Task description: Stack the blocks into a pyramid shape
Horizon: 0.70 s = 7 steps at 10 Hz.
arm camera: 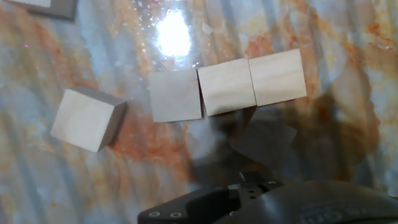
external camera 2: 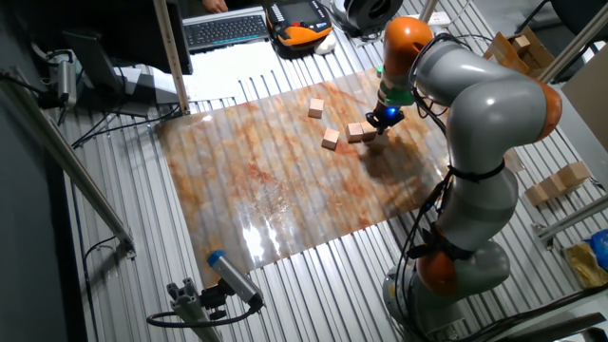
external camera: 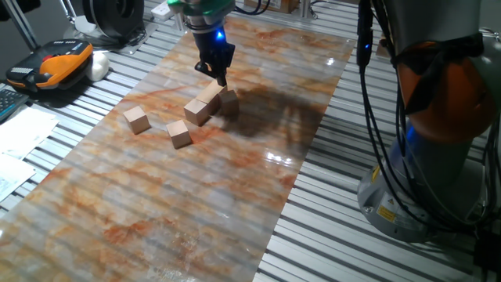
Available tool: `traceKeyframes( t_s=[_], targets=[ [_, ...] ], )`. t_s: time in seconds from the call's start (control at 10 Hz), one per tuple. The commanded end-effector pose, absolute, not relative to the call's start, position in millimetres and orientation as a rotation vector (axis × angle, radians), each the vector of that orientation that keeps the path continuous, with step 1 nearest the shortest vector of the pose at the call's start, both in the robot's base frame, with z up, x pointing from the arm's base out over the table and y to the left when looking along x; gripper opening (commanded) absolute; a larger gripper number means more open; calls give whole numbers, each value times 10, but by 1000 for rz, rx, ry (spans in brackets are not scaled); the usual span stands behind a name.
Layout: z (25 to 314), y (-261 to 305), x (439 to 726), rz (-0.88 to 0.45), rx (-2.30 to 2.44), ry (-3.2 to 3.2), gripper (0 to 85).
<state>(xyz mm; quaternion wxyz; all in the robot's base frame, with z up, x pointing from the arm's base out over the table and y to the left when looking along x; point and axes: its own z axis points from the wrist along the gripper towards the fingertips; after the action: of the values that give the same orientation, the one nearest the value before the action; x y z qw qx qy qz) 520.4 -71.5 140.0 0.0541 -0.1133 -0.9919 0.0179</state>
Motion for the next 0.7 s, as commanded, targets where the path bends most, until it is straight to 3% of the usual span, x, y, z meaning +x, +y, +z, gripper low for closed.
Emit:
traceKeyframes(
  t_s=[0.0,0.6],
  targets=[
    [1399,-715,5204,53,-344,-3015,0],
    [1323,-767,5268,118,-305,-3037,0]
  ],
)
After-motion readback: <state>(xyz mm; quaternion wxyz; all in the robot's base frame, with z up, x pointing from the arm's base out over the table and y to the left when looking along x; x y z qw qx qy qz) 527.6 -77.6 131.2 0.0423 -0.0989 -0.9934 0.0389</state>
